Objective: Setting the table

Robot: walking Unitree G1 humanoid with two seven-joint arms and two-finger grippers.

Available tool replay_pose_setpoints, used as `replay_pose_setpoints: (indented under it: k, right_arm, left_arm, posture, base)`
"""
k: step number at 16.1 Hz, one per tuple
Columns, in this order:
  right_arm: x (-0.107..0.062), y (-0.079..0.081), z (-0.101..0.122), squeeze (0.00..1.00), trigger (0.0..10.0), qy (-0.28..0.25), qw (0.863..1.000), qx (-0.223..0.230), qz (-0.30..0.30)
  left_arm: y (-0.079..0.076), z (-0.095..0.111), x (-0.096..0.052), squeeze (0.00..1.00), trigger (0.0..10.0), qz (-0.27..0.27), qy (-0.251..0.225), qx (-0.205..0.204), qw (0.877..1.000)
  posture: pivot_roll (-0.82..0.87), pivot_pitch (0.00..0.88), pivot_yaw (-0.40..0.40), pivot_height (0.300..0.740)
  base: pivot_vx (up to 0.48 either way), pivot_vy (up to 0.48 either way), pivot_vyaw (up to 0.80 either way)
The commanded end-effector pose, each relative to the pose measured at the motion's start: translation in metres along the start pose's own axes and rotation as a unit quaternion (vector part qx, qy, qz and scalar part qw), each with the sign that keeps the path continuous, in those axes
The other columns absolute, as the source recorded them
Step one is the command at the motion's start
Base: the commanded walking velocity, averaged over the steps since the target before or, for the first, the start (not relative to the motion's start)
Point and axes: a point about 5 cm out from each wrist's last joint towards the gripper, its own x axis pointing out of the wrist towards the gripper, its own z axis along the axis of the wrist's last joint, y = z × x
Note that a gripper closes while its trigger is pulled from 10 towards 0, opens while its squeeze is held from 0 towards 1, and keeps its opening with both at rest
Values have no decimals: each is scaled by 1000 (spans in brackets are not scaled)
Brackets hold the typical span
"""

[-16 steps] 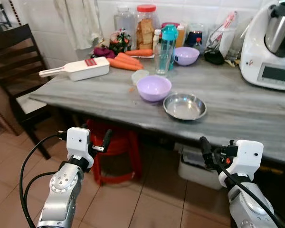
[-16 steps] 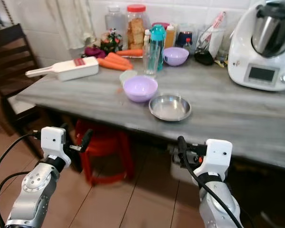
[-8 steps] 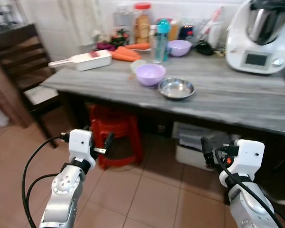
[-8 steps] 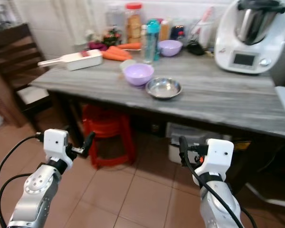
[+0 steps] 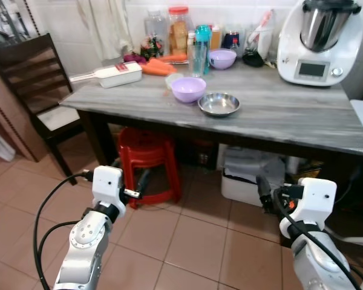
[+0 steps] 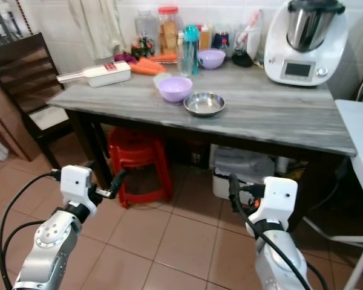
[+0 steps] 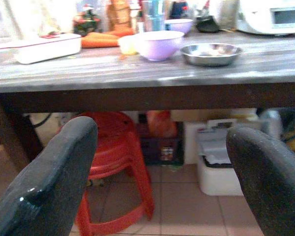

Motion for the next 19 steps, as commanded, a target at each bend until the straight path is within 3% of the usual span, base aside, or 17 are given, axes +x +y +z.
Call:
replay_pose_setpoints:
  k: [1,6,19]
  right_arm:
    - [1,0,1,0,10000,0,1000,3,-2]
    - [0,-2,2,0,10000,-1,1000,-1,-1]
    - [0,0,0,0,10000,5,1000,0,4]
  left_arm:
    - [-2,5,3,0,10000,-11,-8,3,1000]
    - [-4,5,4,0,10000,-16,-7,5,1000]
    - [-4,3,4,0,10000,-18,-3,3,1000]
  posture:
    - [-161,0,45,740]
    - [-165,4,46,740]
    - [-164,5,46,740]
  base:
    - [0,0,-619]
    - [0,0,-610]
    - [0,-21,0]
